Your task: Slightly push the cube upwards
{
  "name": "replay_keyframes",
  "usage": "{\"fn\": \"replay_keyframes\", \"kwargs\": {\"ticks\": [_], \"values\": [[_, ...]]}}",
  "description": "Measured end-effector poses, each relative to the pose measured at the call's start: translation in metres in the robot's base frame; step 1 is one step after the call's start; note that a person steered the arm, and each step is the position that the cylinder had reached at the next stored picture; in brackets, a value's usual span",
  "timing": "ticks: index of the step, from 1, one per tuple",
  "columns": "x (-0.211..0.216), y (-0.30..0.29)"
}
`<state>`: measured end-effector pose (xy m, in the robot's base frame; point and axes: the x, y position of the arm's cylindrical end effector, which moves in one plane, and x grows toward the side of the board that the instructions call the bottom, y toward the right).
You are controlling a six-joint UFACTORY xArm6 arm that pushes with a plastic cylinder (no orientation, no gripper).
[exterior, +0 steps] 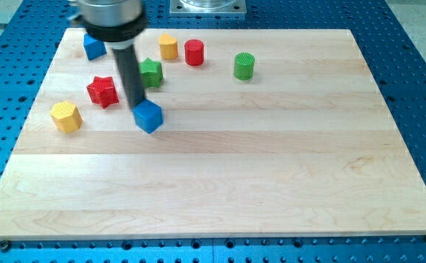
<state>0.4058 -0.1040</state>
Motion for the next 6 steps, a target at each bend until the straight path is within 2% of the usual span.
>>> {"fn": "replay_keyframes", "kwargs": {"ticks": [1,2,3,5,6], "values": [[-0.015,0.037],[0.045,0.088],[0.097,0.029],[0.048,0.021],[0.057,0.074]]}}
